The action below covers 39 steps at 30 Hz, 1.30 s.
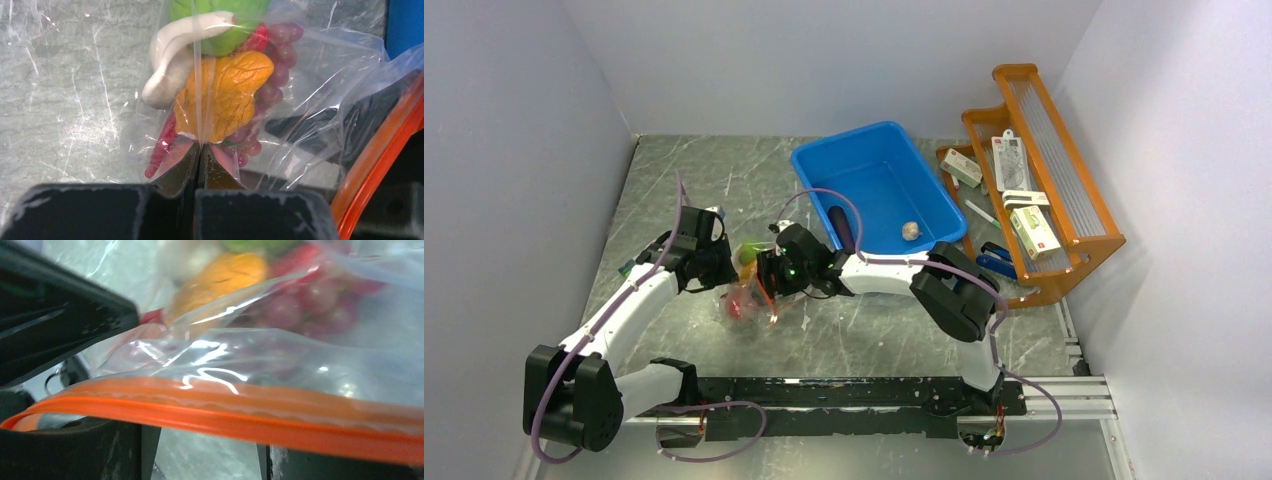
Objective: Open the zip-top bag and remove the fake food
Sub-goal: Pick up the fake fruit from the zipper food storage bag.
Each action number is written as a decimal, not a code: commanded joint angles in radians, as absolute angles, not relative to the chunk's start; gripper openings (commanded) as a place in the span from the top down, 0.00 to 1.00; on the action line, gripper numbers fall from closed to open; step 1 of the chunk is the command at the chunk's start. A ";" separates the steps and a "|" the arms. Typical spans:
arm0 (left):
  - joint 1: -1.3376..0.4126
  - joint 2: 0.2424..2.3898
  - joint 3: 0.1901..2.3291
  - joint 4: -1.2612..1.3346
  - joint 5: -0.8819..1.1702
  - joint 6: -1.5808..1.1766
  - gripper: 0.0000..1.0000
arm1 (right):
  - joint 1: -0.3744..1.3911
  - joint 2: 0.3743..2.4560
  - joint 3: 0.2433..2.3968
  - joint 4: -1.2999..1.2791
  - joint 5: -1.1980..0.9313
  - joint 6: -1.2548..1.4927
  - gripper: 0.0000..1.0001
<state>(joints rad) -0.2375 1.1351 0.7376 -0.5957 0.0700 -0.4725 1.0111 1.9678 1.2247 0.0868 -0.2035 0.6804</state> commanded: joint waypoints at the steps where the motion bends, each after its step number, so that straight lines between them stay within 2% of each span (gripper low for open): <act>1: -0.244 1.117 0.739 -0.591 0.062 -0.476 0.93 | 1.003 1.943 1.223 0.016 -0.034 0.757 0.39; 7: -0.244 1.114 0.739 -0.591 0.062 -0.476 0.93 | 0.998 1.993 1.236 0.017 -0.027 0.776 0.40; 11: -0.244 1.113 0.738 -0.591 0.061 -0.476 0.93 | 0.999 2.077 1.296 -0.002 -0.098 0.766 0.35; 15: -0.245 1.116 0.740 -0.592 0.062 -0.475 0.93 | 1.001 2.095 1.301 -0.017 -0.073 0.759 0.35; 24: -0.245 1.118 0.741 -0.593 0.062 -0.476 0.93 | 1.001 2.039 1.221 0.035 -0.043 0.759 0.65; 31: -0.245 1.118 0.739 -0.593 0.059 -0.477 0.93 | 1.000 1.971 1.197 0.035 -0.020 0.733 0.72; 39: -0.245 1.117 0.739 -0.592 0.059 -0.477 0.93 | 0.998 1.912 1.179 -0.026 0.070 0.680 0.73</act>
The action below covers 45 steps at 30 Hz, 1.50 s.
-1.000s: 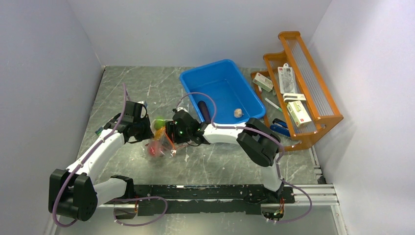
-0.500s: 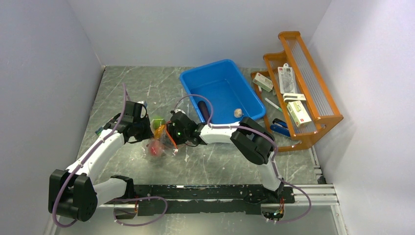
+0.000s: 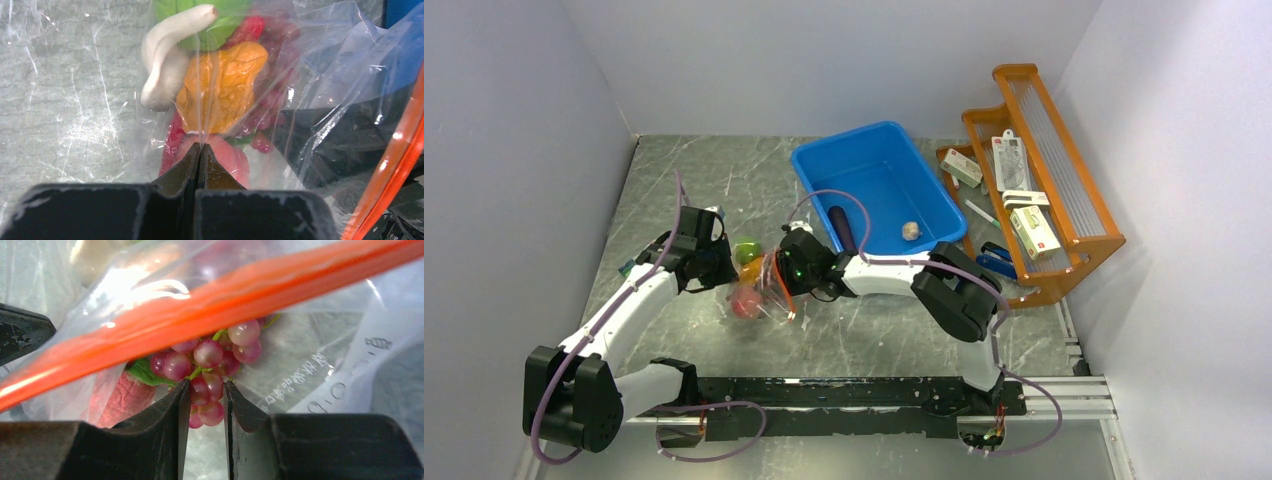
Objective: Open the zip-top bag and remove the fake food
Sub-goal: Pick up the fake fruit from the zipper food storage bag.
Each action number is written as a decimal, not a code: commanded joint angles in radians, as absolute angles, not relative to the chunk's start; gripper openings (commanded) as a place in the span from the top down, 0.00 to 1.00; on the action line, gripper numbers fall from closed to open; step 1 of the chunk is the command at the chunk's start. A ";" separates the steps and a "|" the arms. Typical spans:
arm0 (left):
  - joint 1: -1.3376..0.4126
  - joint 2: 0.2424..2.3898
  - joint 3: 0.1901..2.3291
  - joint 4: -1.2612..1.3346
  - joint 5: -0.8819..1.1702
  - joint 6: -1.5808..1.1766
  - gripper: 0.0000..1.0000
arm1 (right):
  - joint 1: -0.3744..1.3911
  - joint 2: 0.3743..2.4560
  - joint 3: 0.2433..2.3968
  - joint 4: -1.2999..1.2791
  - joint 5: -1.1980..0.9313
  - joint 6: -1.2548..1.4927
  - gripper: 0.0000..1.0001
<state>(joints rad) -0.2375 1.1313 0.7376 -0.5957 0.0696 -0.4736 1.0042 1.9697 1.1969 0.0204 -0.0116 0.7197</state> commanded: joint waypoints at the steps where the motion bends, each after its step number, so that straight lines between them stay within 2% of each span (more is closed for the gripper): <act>1: -0.245 1.119 0.739 -0.592 0.059 -0.477 0.93 | 0.997 1.904 1.178 -0.029 0.075 0.678 0.72; 4: -0.245 1.119 0.739 -0.592 0.060 -0.477 0.93 | 0.996 1.901 1.182 -0.014 0.039 0.677 0.67; 7: -0.245 1.117 0.739 -0.591 0.060 -0.477 0.93 | 0.996 1.924 1.210 -0.003 -0.032 0.679 0.52; 11: -0.245 1.118 0.739 -0.592 0.059 -0.477 0.93 | 0.997 1.996 1.264 0.012 -0.140 0.691 0.41; 13: -0.246 1.117 0.739 -0.592 0.060 -0.477 0.93 | 1.002 2.081 1.346 -0.087 -0.139 0.684 0.39; 16: -0.247 1.115 0.739 -0.592 0.057 -0.479 0.93 | 1.009 2.136 1.371 -0.158 -0.027 0.682 0.39; 18: -0.247 1.115 0.738 -0.593 0.057 -0.479 0.93 | 1.009 2.130 1.334 -0.155 0.039 0.692 0.42; 22: -0.247 1.117 0.740 -0.592 0.059 -0.476 0.93 | 1.015 2.047 1.221 -0.099 0.174 0.701 0.58; 25: -0.247 1.116 0.739 -0.591 0.062 -0.476 0.93 | 1.015 1.990 1.175 -0.082 0.204 0.678 0.64; 38: -0.249 1.118 0.739 -0.593 0.054 -0.479 0.93 | 1.014 1.868 1.119 -0.112 0.177 0.635 0.71; 45: -0.253 1.114 0.740 -0.595 0.051 -0.480 0.93 | 1.014 1.796 1.075 -0.075 0.069 0.624 0.74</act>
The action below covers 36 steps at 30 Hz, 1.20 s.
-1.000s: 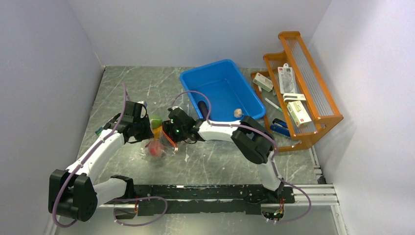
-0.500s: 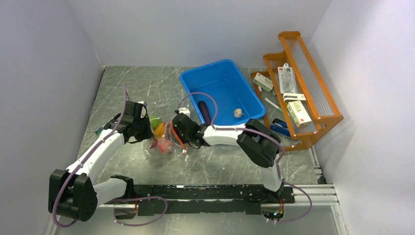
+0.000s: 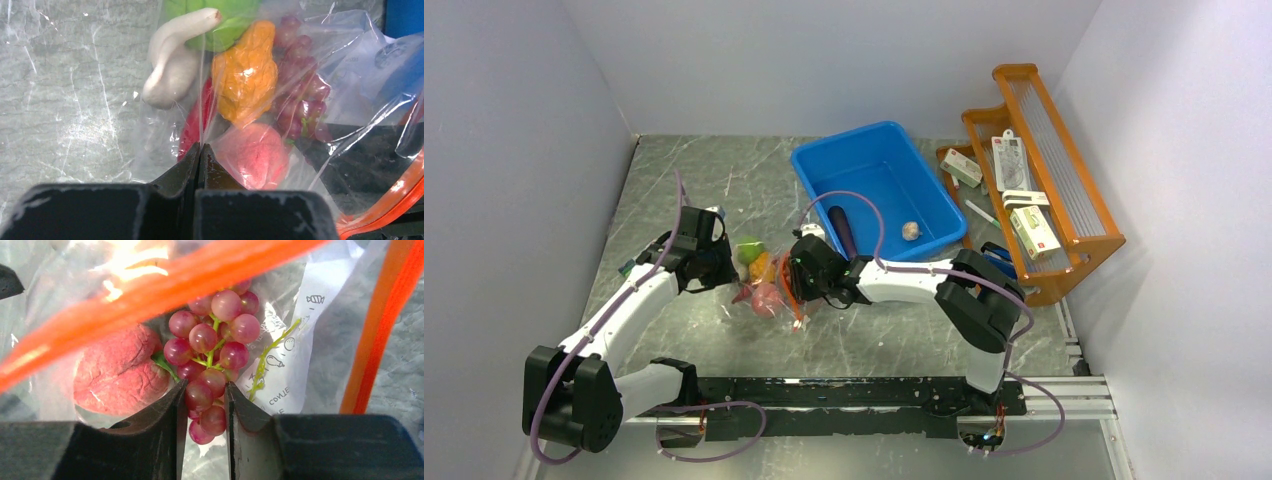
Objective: Open the zip-top bag and remove the fake food
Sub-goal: Pick up the fake fruit from the zipper food storage bag.
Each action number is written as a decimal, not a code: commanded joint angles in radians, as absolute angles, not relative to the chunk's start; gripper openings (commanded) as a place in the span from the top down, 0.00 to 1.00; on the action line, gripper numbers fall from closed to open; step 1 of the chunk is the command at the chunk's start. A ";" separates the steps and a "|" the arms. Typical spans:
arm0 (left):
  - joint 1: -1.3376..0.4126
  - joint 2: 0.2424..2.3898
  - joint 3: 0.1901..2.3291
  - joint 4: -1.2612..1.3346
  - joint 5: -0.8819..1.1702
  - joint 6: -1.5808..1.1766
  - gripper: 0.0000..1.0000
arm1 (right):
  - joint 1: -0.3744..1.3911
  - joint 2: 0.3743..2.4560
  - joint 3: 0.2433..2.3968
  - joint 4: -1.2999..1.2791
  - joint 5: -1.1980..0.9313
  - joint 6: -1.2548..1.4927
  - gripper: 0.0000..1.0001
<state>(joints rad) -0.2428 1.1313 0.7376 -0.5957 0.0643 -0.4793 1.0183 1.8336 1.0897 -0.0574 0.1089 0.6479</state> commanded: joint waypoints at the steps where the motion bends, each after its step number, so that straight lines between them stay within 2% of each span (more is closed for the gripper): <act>1: -0.260 1.113 0.741 -0.595 0.057 -0.478 0.90 | 1.014 1.796 1.082 -0.086 0.067 0.621 0.74; 3: -0.282 1.107 0.741 -0.591 0.068 -0.472 0.76 | 1.014 1.797 1.087 -0.099 0.061 0.611 0.74; 5: -0.307 1.090 0.742 -0.593 0.059 -0.477 0.54 | 1.014 1.798 1.084 -0.102 0.051 0.605 0.74; 6: -0.321 1.081 0.743 -0.597 0.047 -0.482 0.39 | 1.014 1.798 1.081 -0.102 0.046 0.604 0.75; 7: -0.337 1.071 0.746 -0.604 0.037 -0.490 0.30 | 1.014 1.797 1.077 -0.101 0.042 0.604 0.75; 9: -0.348 1.049 0.742 -0.614 0.025 -0.551 0.20 | 1.014 1.798 1.078 -0.111 0.050 0.601 0.74; 12: -0.348 1.001 0.695 -0.590 0.045 -0.680 0.17 | 1.012 1.810 1.103 -0.146 0.069 0.583 0.69; 18: -0.347 0.896 0.613 -0.587 -0.097 -0.893 0.13 | 0.988 1.850 1.175 -0.219 0.031 0.524 0.63; 28: -0.347 0.928 0.516 -0.592 -0.117 -1.011 0.16 | 0.961 1.906 1.202 -0.260 -0.101 0.507 0.50; 32: -0.347 0.939 0.503 -0.604 -0.116 -1.015 0.25 | 0.960 1.913 1.201 -0.223 -0.180 0.513 0.44; 33: -0.347 0.936 0.496 -0.604 -0.115 -1.017 0.32 | 0.960 1.922 1.209 -0.231 -0.178 0.517 0.44; 36: -0.347 0.916 0.460 -0.591 -0.105 -1.031 0.45 | 0.960 1.933 1.226 -0.288 -0.048 0.585 0.41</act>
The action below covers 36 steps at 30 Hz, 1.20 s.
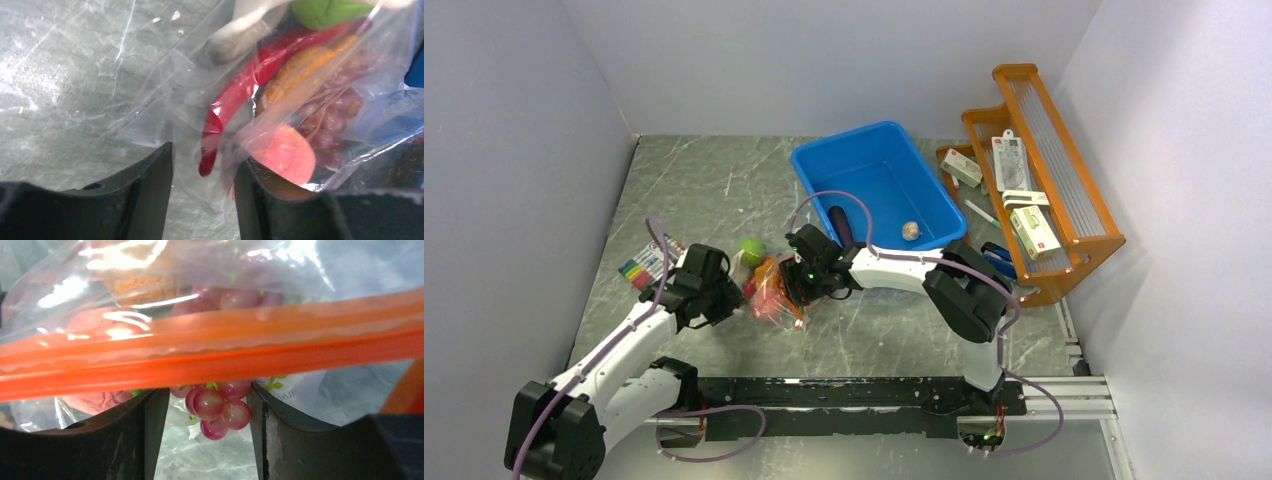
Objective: Open the zip-top bag and remove the fake food
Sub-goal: Pick up the fake fruit from the zipper food storage bag.
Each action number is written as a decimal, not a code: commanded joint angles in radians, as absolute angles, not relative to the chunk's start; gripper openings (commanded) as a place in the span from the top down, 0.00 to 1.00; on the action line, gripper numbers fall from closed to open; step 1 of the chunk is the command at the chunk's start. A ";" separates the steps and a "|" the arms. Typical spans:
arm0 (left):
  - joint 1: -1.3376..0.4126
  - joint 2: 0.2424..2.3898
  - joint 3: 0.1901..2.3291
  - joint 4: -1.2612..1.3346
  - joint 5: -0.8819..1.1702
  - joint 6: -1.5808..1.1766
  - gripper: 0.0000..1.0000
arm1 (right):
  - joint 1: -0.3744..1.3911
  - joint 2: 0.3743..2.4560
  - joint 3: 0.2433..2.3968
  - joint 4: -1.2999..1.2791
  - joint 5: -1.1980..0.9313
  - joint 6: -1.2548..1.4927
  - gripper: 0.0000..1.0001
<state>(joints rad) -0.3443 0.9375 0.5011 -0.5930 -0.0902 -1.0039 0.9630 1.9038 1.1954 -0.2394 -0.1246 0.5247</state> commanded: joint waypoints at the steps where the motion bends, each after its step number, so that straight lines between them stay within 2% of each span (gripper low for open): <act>1: -0.347 0.905 0.446 -0.583 -0.101 -1.033 0.48 | 0.951 1.926 1.207 -0.280 -0.022 0.612 0.41; 3: -0.347 0.884 0.429 -0.583 -0.097 -1.037 0.54 | 0.931 1.898 1.159 -0.241 -0.012 0.669 0.39; 6: -0.347 0.850 0.413 -0.589 -0.093 -1.032 0.61 | 0.888 1.863 1.070 -0.129 -0.106 0.743 0.38; 10: -0.347 0.816 0.395 -0.562 -0.059 -1.025 0.70 | 0.868 1.889 1.066 -0.110 -0.177 0.761 0.40; 13: -0.347 0.813 0.399 -0.565 -0.052 -1.015 0.78 | 0.871 1.889 1.079 -0.110 -0.168 0.729 0.46; 14: -0.348 0.816 0.402 -0.569 -0.052 -1.017 0.80 | 0.872 1.885 1.081 -0.109 -0.163 0.716 0.50; 18: -0.347 0.832 0.406 -0.564 -0.040 -1.009 0.84 | 0.880 1.877 1.103 -0.110 -0.155 0.652 0.56; 22: -0.347 0.832 0.420 -0.566 -0.050 -1.005 0.87 | 0.908 1.891 1.163 -0.167 -0.145 0.570 0.72; 27: -0.347 0.812 0.456 -0.589 -0.066 -1.001 0.90 | 0.970 1.886 1.230 -0.285 0.050 0.520 0.87; 31: -0.347 0.797 0.468 -0.590 -0.064 -1.011 0.88 | 0.991 1.850 1.214 -0.298 0.119 0.504 0.96; 32: -0.347 0.794 0.471 -0.593 -0.059 -1.014 0.84 | 0.991 1.844 1.206 -0.287 0.097 0.496 1.00; 36: -0.347 0.788 0.488 -0.609 -0.035 -1.003 0.60 | 0.992 1.849 1.192 -0.251 0.010 0.497 1.00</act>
<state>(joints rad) -0.3443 0.8036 0.4423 -0.5842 -0.0620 -1.0176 0.9966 1.8732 1.2060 -0.2592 0.0345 0.5171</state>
